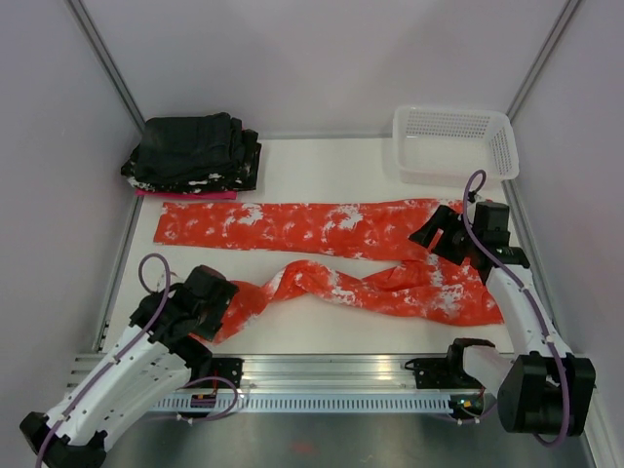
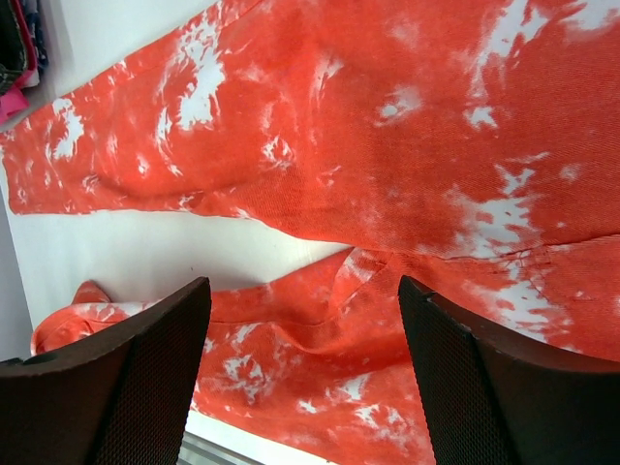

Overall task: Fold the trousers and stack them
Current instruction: Flatten the trousers out

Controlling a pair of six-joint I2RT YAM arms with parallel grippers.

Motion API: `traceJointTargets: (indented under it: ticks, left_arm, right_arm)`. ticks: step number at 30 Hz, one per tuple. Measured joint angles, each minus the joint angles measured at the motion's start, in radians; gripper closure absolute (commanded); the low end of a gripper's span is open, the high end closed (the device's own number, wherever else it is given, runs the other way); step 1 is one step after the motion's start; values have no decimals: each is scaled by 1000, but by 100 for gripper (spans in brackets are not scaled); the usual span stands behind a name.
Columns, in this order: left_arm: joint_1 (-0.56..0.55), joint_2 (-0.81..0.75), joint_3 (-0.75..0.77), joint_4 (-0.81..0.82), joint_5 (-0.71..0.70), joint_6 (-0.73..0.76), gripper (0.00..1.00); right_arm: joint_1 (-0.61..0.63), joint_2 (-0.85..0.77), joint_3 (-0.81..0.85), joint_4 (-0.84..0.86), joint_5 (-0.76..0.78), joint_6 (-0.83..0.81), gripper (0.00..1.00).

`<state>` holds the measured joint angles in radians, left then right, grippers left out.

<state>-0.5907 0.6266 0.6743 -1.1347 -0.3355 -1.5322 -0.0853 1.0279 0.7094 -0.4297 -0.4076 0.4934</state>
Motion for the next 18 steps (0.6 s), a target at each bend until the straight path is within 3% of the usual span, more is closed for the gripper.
traceJointTargets:
  ticks: [6,18]
  left_arm:
    - [0,-76,-142,21,-9,-296,9]
    - [0,232,-127,-2,-20,-410,15]
  right_arm:
    - [39,58,3,11,22,7,16]
    - [51,72,12,10,69,8,15]
